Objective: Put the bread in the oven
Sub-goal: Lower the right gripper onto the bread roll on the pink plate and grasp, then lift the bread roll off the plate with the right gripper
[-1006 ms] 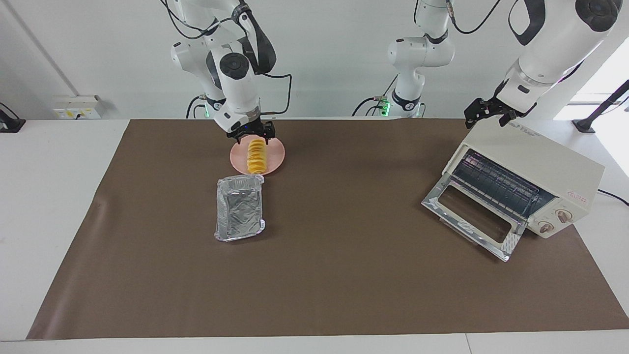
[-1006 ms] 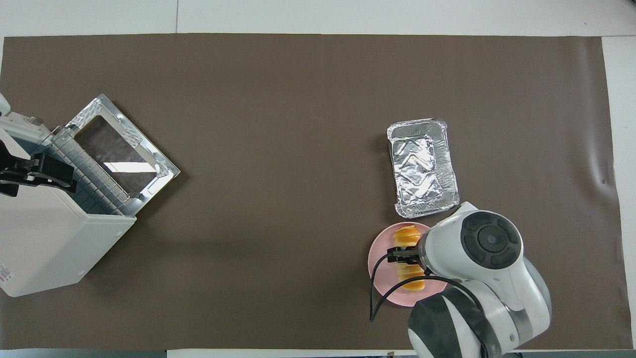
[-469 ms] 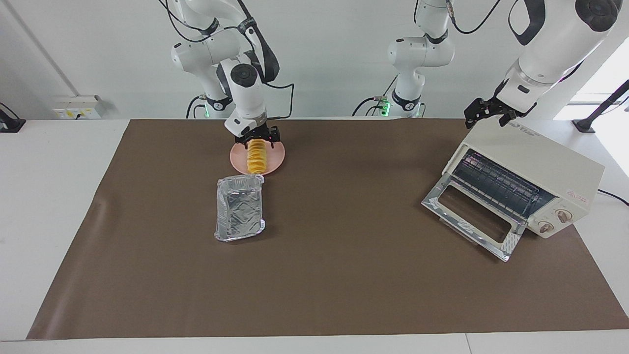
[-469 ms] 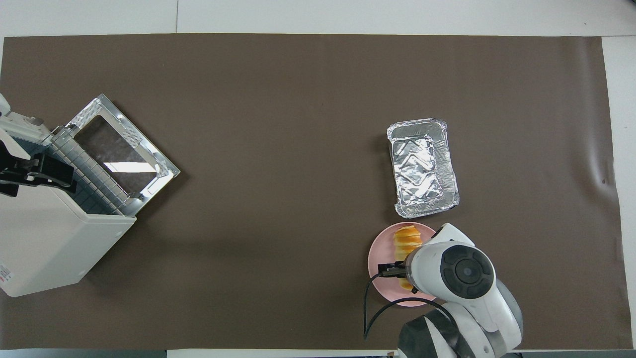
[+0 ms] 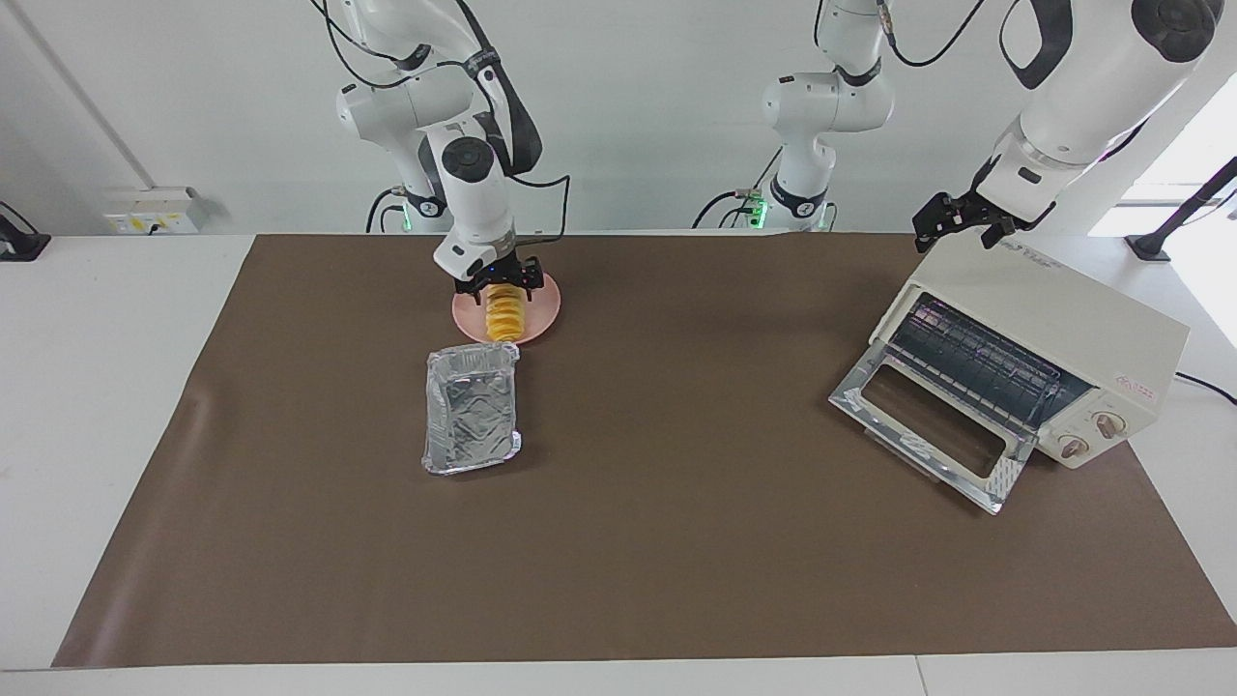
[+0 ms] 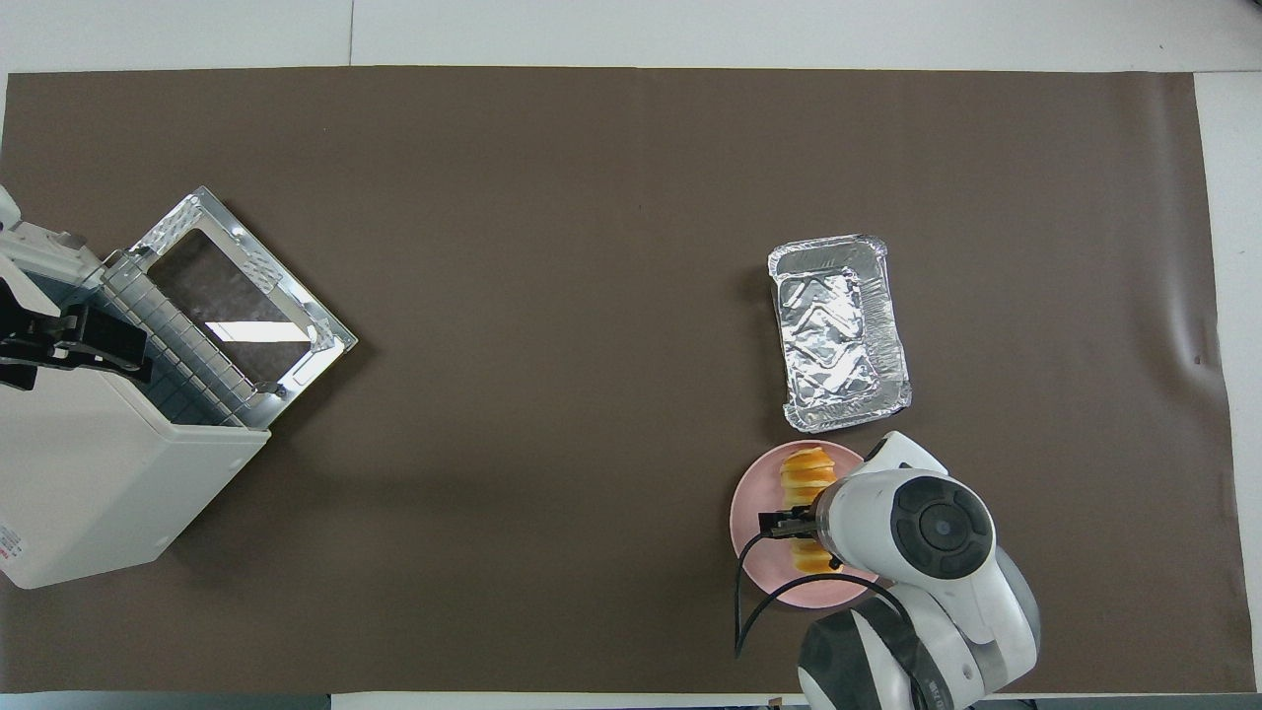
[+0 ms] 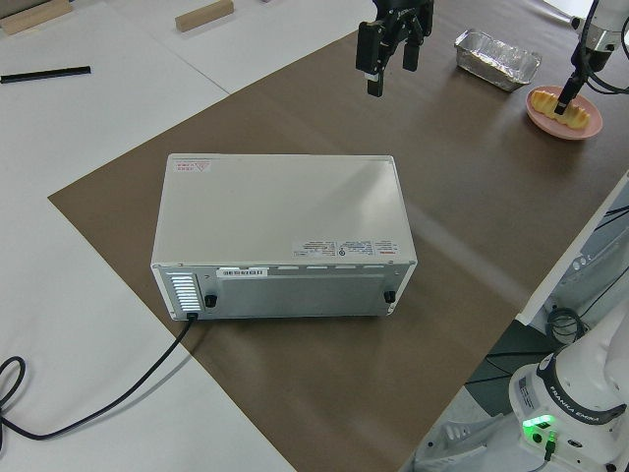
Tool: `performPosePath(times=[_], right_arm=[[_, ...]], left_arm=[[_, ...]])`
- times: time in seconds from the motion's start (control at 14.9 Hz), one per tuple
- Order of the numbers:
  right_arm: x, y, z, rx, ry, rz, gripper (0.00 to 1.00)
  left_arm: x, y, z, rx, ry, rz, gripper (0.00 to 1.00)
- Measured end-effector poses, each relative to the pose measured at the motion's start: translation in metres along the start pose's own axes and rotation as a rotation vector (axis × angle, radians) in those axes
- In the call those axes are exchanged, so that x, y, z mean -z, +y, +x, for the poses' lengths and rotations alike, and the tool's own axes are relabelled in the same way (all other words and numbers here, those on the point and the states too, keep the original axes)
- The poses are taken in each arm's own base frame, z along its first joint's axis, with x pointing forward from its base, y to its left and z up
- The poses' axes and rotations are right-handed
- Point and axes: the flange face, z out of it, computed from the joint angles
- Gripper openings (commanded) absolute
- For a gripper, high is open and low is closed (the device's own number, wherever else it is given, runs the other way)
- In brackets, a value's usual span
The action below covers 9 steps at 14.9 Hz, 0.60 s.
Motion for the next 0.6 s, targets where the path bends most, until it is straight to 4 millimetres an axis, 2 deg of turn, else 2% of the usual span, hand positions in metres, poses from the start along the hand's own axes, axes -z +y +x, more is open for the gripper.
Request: performPosePath(times=[0.07, 0.13, 0.2, 0.4, 0.47, 0.6], right_arm=[[-0.0058, 0.0000, 0.0002, 0.000, -0.001, -0.001, 1.00], [-0.0104, -0.0006, 0.0002, 0.001, -0.004, -0.003, 0.92], [-0.0130, -0.0022, 0.0000, 0.005, -0.004, -0.004, 0.76], [-0.0140, -0.0053, -0.0011, 0.011, -0.004, -0.005, 0.11], [-0.0139, -0.0054, -0.0010, 0.010, -0.004, -0.005, 0.00], [-0.0127, -0.0057, -0.0002, 0.007, -0.001, -0.004, 0.00]], left_arm=[[0.0000, 0.0000, 0.0000, 0.000, 0.000, 0.000, 1.00], [0.0000, 0.0000, 0.0000, 0.000, 0.000, 0.000, 1.00], [0.0000, 0.0000, 0.0000, 0.000, 0.000, 0.000, 1.00], [0.0000, 0.0000, 0.0000, 0.000, 0.000, 0.000, 1.00], [0.0000, 0.0000, 0.0000, 0.000, 0.000, 0.000, 1.00], [0.0000, 0.0000, 0.0000, 0.000, 0.000, 0.000, 1.00]])
